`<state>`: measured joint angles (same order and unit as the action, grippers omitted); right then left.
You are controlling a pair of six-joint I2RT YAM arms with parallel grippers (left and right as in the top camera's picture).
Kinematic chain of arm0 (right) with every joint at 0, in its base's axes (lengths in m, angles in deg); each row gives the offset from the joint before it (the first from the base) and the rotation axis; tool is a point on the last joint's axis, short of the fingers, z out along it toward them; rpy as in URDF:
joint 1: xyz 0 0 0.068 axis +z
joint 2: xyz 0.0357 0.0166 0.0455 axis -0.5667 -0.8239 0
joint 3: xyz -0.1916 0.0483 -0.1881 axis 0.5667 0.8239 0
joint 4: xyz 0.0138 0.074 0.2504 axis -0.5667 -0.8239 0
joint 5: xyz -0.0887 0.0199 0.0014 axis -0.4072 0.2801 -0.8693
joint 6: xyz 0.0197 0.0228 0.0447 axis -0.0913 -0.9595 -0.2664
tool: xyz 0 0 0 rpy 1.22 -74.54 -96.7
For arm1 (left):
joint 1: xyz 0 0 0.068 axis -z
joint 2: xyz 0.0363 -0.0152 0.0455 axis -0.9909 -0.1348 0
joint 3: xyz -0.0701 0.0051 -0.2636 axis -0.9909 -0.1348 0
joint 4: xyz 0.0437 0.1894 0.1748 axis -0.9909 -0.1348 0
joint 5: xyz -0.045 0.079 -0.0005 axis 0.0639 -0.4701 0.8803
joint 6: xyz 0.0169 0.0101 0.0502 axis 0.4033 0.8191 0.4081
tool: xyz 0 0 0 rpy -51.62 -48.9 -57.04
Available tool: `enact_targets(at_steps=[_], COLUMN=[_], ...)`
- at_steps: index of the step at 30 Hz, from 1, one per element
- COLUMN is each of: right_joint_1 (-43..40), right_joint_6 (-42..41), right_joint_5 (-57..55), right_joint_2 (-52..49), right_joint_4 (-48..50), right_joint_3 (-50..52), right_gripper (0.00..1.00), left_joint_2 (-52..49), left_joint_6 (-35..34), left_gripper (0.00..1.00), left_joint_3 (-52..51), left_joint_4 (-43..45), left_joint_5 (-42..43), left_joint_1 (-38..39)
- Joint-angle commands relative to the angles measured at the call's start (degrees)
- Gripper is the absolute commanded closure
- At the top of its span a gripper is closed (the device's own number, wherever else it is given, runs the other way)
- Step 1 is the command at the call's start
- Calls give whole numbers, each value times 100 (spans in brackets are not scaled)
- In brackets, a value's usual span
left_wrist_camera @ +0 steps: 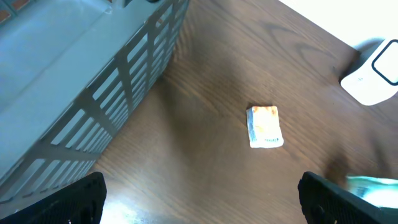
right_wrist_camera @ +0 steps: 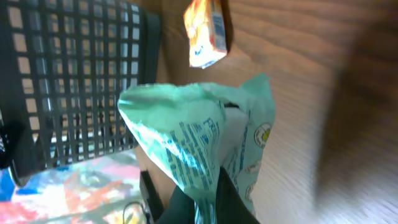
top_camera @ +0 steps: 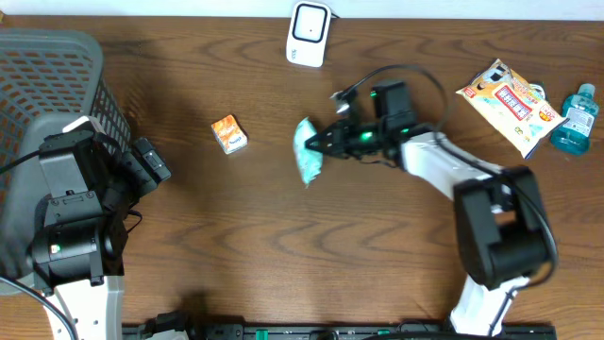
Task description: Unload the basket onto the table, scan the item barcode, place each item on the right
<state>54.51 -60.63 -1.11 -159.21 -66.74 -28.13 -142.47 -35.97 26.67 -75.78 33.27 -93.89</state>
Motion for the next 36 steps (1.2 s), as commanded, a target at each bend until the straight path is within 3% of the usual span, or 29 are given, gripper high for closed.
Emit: enact_targets(at_steps=[1,8,13,24,30,36], right_joint_1=[129,-151,-614,-1633,-1329,-175], right_joint_6=[-667,-721,240,1185,1626,1912], right_joint_5=[289,155,31,-693,-1620,-3692], right_joint_2=[-282,-789,-925,-164,748,1231], right_joint_4=[411,490,101,-1158,-1438,-1440], right_joint_3=[-74,-74,-76,-81,-81,-85], right_gripper=[99,96,78,70,62,37], left_joint_2=[-11,-11,-11,-11,-11,-11], left_joint_6=[-50,-50,-50,-50,-50,-50], left_gripper=[2,2,2,2,2,2], left_joint_3=[31,31,31,31,31,31], left_joint_4=[-2,-2,-2,-2,-2,-2], left_joint_5=[-70,-70,-70,-70,-70,-70], left_joint_1=[-35,-35,-35,-35,-35,-35])
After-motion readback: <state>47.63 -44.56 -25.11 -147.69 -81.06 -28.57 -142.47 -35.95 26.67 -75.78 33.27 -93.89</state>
